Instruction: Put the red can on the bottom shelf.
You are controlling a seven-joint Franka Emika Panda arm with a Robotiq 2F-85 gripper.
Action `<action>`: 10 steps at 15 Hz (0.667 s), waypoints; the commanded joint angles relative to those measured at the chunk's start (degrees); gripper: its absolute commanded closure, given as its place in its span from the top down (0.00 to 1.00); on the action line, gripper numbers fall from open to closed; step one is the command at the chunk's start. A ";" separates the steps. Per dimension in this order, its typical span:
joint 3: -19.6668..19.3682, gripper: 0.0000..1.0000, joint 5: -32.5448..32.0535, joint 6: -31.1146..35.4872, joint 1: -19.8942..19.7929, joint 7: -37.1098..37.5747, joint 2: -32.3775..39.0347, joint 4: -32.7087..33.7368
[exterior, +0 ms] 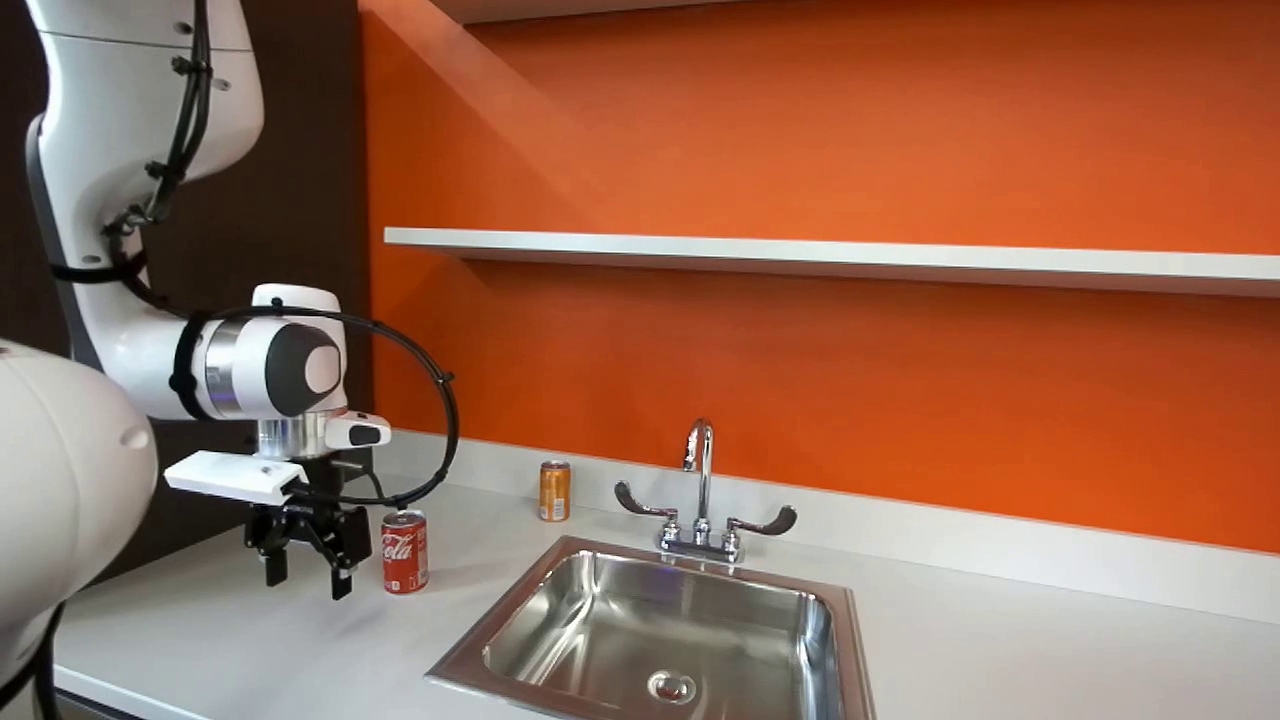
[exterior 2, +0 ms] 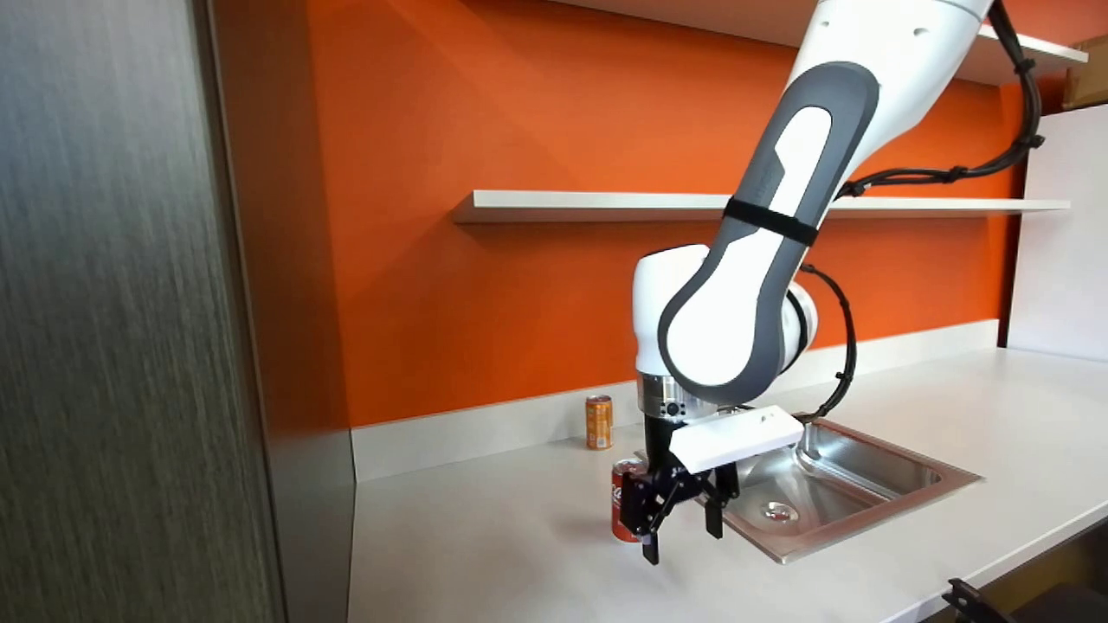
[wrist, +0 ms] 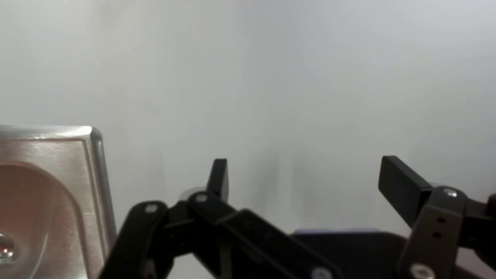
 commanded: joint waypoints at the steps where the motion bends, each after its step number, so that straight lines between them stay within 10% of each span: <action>1: -1.27 1.00 -3.64 2.93 0.72 3.56 1.79 0.15; 10: -4.63 1.00 -20.38 7.53 0.77 21.15 2.74 1.97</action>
